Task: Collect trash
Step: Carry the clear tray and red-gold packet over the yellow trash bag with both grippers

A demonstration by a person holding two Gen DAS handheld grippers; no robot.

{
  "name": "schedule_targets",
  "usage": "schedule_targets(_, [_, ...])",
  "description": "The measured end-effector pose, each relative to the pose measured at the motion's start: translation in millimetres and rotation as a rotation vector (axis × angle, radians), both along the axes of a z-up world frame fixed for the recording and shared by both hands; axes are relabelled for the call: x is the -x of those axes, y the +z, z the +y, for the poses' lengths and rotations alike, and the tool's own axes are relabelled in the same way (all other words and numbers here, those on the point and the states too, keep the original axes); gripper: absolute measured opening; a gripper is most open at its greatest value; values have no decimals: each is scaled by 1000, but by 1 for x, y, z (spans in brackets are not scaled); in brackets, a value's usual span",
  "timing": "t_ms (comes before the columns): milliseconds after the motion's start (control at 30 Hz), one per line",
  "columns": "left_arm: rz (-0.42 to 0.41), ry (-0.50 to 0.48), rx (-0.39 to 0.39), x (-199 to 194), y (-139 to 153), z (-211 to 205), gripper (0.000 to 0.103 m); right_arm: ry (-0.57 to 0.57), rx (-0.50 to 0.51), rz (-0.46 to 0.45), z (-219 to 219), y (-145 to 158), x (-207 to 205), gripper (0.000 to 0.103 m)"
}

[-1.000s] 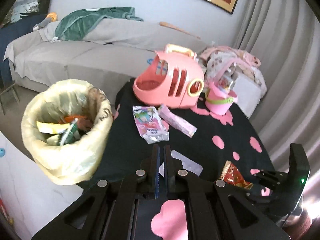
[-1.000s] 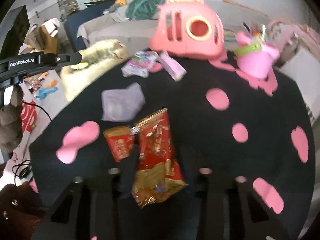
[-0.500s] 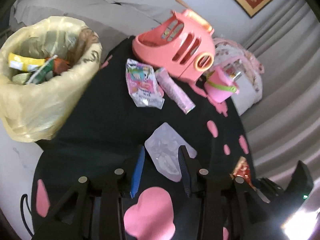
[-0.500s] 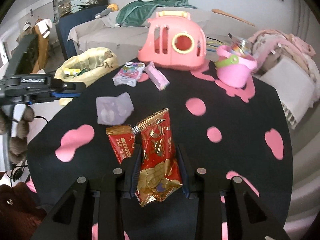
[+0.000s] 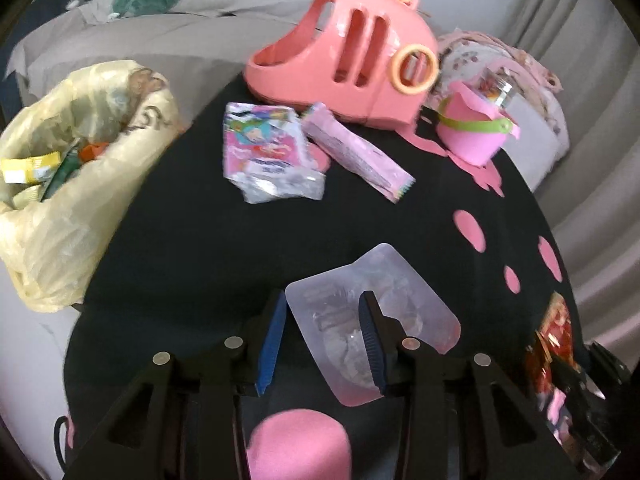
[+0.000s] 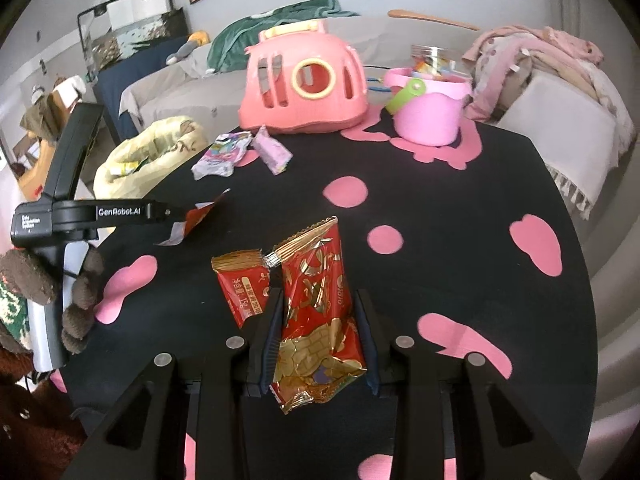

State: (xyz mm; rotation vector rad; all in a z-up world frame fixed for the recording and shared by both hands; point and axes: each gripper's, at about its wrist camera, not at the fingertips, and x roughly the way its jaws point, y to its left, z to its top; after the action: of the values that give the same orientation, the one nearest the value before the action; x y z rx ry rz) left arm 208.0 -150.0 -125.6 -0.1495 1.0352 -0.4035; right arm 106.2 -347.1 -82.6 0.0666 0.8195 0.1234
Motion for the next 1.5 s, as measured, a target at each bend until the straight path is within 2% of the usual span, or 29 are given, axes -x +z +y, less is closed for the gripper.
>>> schedule_targets(100, [-6,-60,-8,4,1,-8,39,-19,-14,2,-6,-2,1,33])
schedule_targets(300, [-44,-114,-81,9,2,-18,38,-35,-1,-1,-10,-4,5,34])
schedule_targets(367, [-44,-131,-76,11,1,-19,12,-41,3,-4,-11,-3,6,34])
schedule_targets(400, [-39,-131,-57,12,1,-16,11,-43,2,-6,-12,-2,6,34])
schedule_targets(433, [-36,-131,-45,12,2,-14,5,-45,-1,-7,-13,-2,6,34])
schedule_targets(533, [-81,-116,-23,18,13,-3,2,-43,-9,-12,-12,2,5,34])
schedule_targets(700, [-204,-62,-12,28,51,25,1,-8,12,-39,5,15,1,33])
schedule_targets(867, [-354,-22,-36,41,100,55,1,42,-13,-94,27,44,-9,34])
schedule_targets(967, [-413,24,-54,45,126,82,1,81,-18,-145,48,69,-17,34])
schedule_targets(1200, [-580,166,-186,53,186,150,1,204,-34,-272,114,134,-50,34])
schedule_targets(1333, [-614,249,-202,52,210,195,1,270,-54,-322,153,162,-72,34])
schedule_targets(1500, [-590,301,-140,38,214,234,1,331,-92,-343,200,182,-110,34])
